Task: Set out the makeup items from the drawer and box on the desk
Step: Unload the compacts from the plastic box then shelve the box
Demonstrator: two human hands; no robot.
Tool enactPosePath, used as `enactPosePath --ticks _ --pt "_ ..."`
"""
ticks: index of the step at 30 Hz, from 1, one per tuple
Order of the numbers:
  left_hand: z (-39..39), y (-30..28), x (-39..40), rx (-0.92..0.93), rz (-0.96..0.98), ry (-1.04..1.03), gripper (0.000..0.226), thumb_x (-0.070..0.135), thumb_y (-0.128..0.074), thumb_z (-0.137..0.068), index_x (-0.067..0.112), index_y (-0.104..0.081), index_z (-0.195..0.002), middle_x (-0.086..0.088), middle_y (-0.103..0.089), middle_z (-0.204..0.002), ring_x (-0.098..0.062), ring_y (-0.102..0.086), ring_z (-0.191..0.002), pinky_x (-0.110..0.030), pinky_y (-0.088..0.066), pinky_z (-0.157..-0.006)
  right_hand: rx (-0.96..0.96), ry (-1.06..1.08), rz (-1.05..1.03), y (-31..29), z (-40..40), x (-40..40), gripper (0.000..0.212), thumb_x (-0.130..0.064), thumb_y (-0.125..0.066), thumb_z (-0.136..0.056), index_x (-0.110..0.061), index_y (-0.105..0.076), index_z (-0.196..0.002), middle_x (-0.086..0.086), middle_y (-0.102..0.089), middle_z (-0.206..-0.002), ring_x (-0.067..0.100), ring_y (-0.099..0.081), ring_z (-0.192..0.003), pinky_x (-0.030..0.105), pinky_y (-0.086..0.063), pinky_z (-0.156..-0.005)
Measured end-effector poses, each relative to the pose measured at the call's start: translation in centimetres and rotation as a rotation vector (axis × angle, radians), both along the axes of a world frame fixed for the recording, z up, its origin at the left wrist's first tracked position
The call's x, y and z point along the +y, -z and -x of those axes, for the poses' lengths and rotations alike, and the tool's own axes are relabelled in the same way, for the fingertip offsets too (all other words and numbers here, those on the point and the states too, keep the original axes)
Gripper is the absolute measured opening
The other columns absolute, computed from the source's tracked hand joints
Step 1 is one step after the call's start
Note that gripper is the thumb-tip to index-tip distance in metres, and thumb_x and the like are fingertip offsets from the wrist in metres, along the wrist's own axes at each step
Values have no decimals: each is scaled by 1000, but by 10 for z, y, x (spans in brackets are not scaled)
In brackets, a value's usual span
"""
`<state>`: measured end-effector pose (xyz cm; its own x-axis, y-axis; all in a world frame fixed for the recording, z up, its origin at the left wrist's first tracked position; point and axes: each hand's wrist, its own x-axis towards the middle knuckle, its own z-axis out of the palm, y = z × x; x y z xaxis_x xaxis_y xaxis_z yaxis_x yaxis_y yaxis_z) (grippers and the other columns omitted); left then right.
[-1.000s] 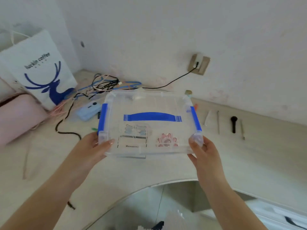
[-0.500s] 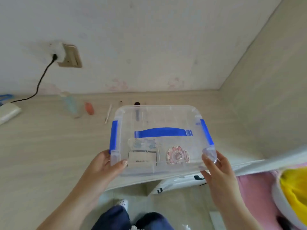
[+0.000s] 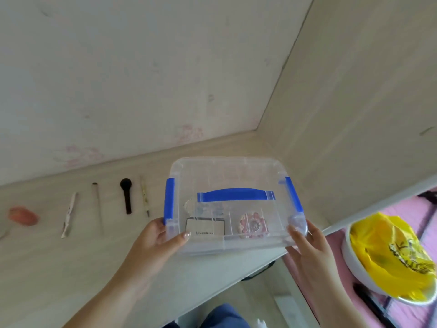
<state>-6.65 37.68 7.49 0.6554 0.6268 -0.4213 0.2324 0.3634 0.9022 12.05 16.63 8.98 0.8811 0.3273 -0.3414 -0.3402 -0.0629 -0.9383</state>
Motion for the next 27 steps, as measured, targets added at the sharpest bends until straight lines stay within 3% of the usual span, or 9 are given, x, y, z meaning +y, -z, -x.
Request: enactPosePath --ticks 3,5,7,9,13,18,21,24,27 --pt "-27 2 1 21 26 -32 49 19 -77 -72 15 -57 -116 -2 -68 -111 -18 -62 -99 -30 -48 -81 18 -22 17 1 -32 6 118 -61 -87 -27 -14 -52 -128 9 -67 -115 23 -66 -104 42 -50 -94" --pt "-46 3 -2 28 40 -70 51 23 -81 -68 15 -58 -113 -4 -68 -108 -21 -62 -101 -32 -48 -80 34 -75 21 3 -56 11 92 -50 -86 -48 -14 -53 -125 8 -67 -111 21 -67 -99 39 -53 -91" --pt "-63 5 -7 46 43 -123 70 38 -79 -48 16 -59 -111 -4 -69 -108 -23 -63 -103 -39 -49 -91 42 -104 -14 6 -83 16 43 -23 -69 -79 -13 -56 -118 5 -70 -100 17 -68 -88 30 -57 -82" --pt "-80 5 -16 63 49 -185 76 40 -76 -41 16 -59 -111 -3 -70 -106 -23 -64 -101 -37 -49 -88 36 -176 -5 8 -111 19 20 -10 -57 -89 -17 -60 -107 -1 -73 -90 12 -70 -82 22 -57 -74" --pt "-111 9 -40 48 57 -281 62 27 -77 -48 17 -60 -106 -2 -72 -101 -19 -66 -93 -27 -46 -72 -22 -332 54 10 -162 19 18 -4 -55 -90 -19 -64 -95 2 -75 -89 14 -71 -81 24 -56 -75" --pt "-131 8 -59 50 97 -378 77 42 -74 -41 11 -59 -110 1 -72 -101 -19 -65 -98 -33 -48 -84 -37 -421 54 12 -189 11 23 3 -57 -87 -18 -64 -90 1 -75 -87 10 -70 -81 22 -56 -75" --pt "-135 3 -59 127 42 -383 81 65 -78 -36 9 -58 -91 6 -65 -82 -12 -59 -85 -34 -48 -81 1 -409 64 19 -199 8 17 -7 -61 -87 -21 -58 -97 0 -71 -98 15 -66 -91 33 -49 -87" --pt "-137 3 -51 196 -100 -427 69 61 -69 -67 11 -56 -113 6 -61 -88 -7 -56 -77 -46 -49 -84 8 -407 128 23 -215 15 31 -22 -58 -91 -26 -46 -119 -9 -63 -106 6 -60 -95 33 -44 -89" --pt "-148 -1 -43 324 -318 -478 41 43 -59 -87 22 -57 -123 -2 -65 -107 -9 -63 -82 -24 -46 -71 -142 -487 233 17 -238 33 29 -26 -56 -92 -24 -52 -120 -6 -65 -97 9 -61 -82 27 -47 -75"
